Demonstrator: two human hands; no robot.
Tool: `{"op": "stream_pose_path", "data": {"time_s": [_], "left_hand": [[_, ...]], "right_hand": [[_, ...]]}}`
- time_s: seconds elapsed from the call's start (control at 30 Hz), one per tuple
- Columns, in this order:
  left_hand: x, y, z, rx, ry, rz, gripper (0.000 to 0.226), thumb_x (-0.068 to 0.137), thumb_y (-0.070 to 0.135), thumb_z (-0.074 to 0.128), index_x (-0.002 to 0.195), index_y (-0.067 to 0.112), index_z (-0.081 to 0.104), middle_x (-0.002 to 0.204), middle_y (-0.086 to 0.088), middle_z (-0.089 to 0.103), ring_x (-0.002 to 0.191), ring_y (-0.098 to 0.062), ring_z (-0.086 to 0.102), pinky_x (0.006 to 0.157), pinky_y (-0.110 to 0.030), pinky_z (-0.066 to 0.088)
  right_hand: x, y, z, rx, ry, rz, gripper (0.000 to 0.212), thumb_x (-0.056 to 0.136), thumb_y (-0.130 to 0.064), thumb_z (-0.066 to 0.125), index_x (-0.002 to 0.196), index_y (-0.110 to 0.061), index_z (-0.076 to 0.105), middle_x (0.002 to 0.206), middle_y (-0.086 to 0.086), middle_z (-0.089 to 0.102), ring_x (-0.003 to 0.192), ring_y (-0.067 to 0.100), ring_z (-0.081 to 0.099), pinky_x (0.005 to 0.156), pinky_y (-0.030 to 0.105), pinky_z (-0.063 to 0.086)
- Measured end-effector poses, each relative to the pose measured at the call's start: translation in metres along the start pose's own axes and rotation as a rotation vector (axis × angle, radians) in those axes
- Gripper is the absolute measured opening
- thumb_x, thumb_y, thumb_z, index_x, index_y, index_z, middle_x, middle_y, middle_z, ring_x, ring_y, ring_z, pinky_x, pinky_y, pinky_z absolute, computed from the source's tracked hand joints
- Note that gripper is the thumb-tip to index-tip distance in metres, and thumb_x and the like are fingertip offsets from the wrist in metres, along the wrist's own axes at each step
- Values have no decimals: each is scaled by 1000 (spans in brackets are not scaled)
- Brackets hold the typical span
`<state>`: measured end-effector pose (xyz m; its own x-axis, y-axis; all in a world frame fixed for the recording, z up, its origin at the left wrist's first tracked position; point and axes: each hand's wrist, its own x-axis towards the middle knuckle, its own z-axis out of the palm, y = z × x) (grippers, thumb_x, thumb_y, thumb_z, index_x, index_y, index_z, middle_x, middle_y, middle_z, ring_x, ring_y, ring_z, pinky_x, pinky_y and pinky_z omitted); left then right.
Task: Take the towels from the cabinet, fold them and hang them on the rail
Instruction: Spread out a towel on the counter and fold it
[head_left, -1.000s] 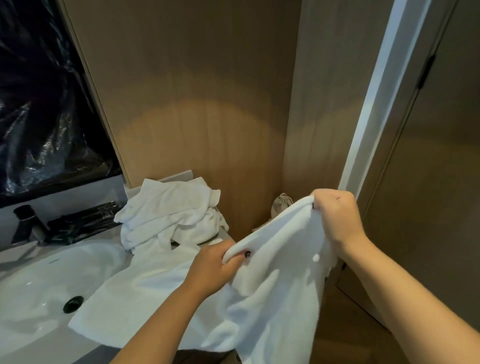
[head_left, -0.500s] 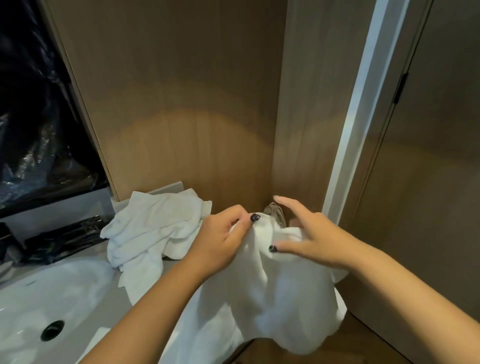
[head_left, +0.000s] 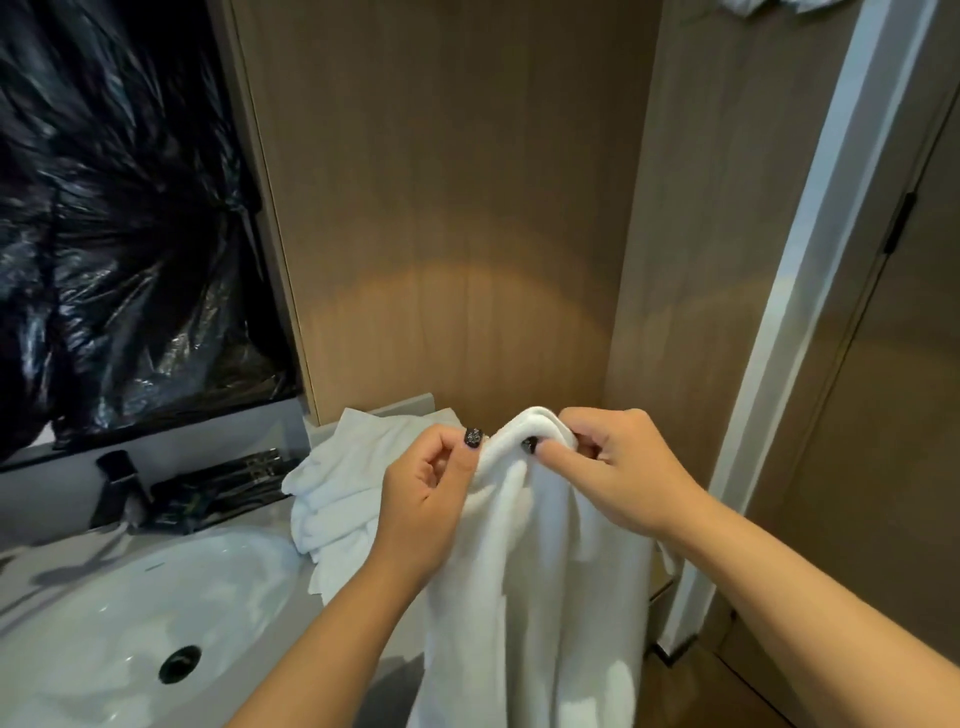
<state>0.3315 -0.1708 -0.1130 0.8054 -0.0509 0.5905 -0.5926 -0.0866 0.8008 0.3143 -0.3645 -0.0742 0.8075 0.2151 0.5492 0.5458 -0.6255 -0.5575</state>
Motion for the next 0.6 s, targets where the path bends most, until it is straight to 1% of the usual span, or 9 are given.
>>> {"op": "stream_pose_path", "data": {"time_s": [0.07, 0.13, 0.2, 0.27, 0.37, 0.43, 0.5, 0.53, 0.6], "left_hand": [[-9, -9, -1, 15, -8, -68, 26, 87, 46, 56, 71, 26, 57, 62, 16, 53, 59, -2, 47, 54, -11, 37], [-17, -16, -2, 24, -73, -129, 34, 81, 57, 55, 75, 24, 59, 68, 20, 58, 67, 1, 54, 59, -9, 42], [-18, -20, -2, 46, -119, -171, 37, 78, 61, 55, 79, 25, 61, 73, 21, 61, 74, 1, 57, 61, -11, 44], [-13, -18, -4, 63, -101, -178, 26, 80, 52, 56, 78, 27, 63, 74, 21, 62, 75, 1, 59, 62, -10, 44], [-2, -9, -6, 47, -109, -93, 15, 83, 39, 58, 75, 29, 66, 74, 17, 65, 75, -3, 61, 66, -10, 45], [3, 0, -4, 91, -161, -17, 13, 85, 32, 58, 75, 31, 65, 76, 16, 66, 76, -6, 60, 67, -10, 44], [6, 6, 1, 109, -204, 51, 13, 88, 29, 58, 77, 32, 64, 77, 17, 65, 76, -5, 60, 66, -9, 43], [7, 9, 4, 106, -220, 80, 13, 88, 28, 58, 78, 33, 64, 79, 17, 65, 78, -6, 61, 66, -8, 43], [8, 13, 8, 108, -235, 105, 9, 88, 31, 59, 81, 36, 64, 83, 16, 67, 84, -9, 64, 68, -9, 46]], "right_hand": [[4, 4, -8, 14, 98, 41, 42, 88, -35, 62, 61, -6, 49, 55, 3, 38, 53, 8, 32, 52, 25, 24], [9, 8, -20, 7, 156, 106, 44, 88, -35, 64, 64, 0, 51, 55, 5, 39, 53, 7, 32, 52, 24, 24], [13, 11, -30, -17, 100, 220, 45, 87, -35, 67, 68, 3, 51, 55, 0, 37, 52, 7, 30, 51, 23, 24], [12, 16, -35, -58, -8, 336, 42, 83, -39, 69, 73, 0, 54, 55, -5, 42, 50, 6, 34, 52, 24, 28], [1, 19, -33, -91, -128, 405, 35, 74, -46, 79, 94, -25, 59, 59, -8, 57, 53, 6, 51, 55, 27, 46], [-6, 12, -25, -74, -289, 380, 63, 69, -48, 83, 120, -49, 46, 71, -7, 64, 66, 14, 61, 68, 29, 59], [-9, 5, -14, 20, -437, 318, 87, 70, -43, 85, 133, -62, 27, 72, -14, 64, 65, 11, 58, 67, 24, 56], [-8, 2, -7, 45, -479, 292, 89, 71, -42, 84, 134, -63, 25, 72, -16, 64, 64, 8, 57, 63, 21, 51], [-6, 2, 9, 33, -485, 230, 68, 75, -46, 80, 128, -61, 39, 81, -8, 67, 69, 13, 58, 62, 26, 47]]}}
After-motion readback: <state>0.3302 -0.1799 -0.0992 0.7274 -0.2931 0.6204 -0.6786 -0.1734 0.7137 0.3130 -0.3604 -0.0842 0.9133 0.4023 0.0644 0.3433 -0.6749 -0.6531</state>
